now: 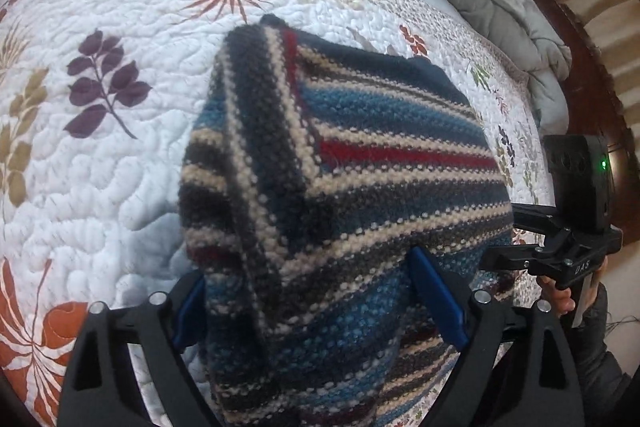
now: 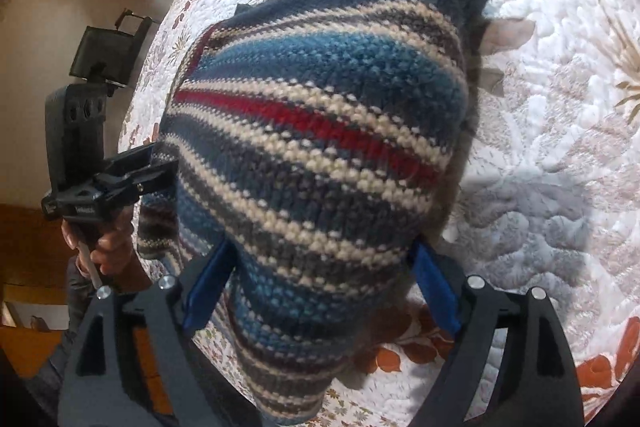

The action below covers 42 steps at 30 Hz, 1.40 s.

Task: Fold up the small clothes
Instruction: 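Carry the folded bundle with the left gripper and lower it onto the quilt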

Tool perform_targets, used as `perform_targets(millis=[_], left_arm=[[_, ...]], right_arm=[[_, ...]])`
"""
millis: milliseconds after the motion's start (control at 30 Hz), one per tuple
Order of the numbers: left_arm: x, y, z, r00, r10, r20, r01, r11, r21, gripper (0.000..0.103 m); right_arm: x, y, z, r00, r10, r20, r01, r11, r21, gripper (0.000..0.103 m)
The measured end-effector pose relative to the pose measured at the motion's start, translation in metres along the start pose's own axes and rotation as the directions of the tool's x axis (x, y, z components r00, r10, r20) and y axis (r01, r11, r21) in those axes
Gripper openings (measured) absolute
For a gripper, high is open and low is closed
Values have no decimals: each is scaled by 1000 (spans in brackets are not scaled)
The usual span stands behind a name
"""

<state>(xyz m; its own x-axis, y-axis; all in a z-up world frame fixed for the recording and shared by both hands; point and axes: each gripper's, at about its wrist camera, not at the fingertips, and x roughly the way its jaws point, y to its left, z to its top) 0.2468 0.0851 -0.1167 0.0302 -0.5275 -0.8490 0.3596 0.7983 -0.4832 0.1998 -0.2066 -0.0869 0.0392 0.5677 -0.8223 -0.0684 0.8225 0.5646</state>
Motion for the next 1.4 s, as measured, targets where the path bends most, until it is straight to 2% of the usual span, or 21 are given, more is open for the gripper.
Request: perform_targets(millis=[67,100,133,200,233,300,400,467,667,800,967,1133,1267,1400], left_arm=[[3,-1,2,1000,10,-6,-10,1000,2,89],[3,-2,3,1000,13,-5,-13,1000,2,84],[2,-4,2,1000,15,-1,-15,1000,5,78],[0,-7,1,1000,9,6,-9,1000,-3,57],[-3,-8,-1,1000,9,11,-9,1000,-5,53],[-7,-17,-2,999,32,31,-32,999,6,39],[-12,-38,-2,996,66,55,-69,996,54,33],[-12,-48,0,997,52,53,-55,996,65,31],[-6,-96,8,996,-41,73,34,994,101,30],[11,-132,19,995,-76,66,67,990,127,30],[38,-157,17,995,-99,22,95,987,133,31],[64,-159,5,999,-16,31,10,984,181,40],[64,-150,1,998,-31,51,23,989,146,52],[52,-139,-5,997,-42,60,35,994,103,53]], right_arm=[[3,-2,1,1000,13,-2,-13,1000,1,79],[3,-1,0,1000,6,0,-6,1000,-6,72],[1,0,-1,1000,-3,7,3,1000,-14,67],[-4,4,-5,1000,-9,22,9,999,-31,52],[-9,7,-7,1000,-11,29,12,999,-39,49],[-13,8,-9,999,-8,37,9,999,-40,45],[-23,8,-14,999,-2,50,4,999,-49,41],[-33,4,-18,998,1,60,2,999,-45,41],[-85,-14,-31,991,-42,125,47,998,-37,41],[-117,-32,-41,982,-94,161,97,995,-9,41],[-127,-70,-56,981,-113,157,106,993,58,41],[-108,-106,-65,988,-78,136,64,993,104,45],[-102,-107,-71,982,-88,167,77,994,72,57],[-109,-105,-79,978,-95,186,81,994,79,59]])
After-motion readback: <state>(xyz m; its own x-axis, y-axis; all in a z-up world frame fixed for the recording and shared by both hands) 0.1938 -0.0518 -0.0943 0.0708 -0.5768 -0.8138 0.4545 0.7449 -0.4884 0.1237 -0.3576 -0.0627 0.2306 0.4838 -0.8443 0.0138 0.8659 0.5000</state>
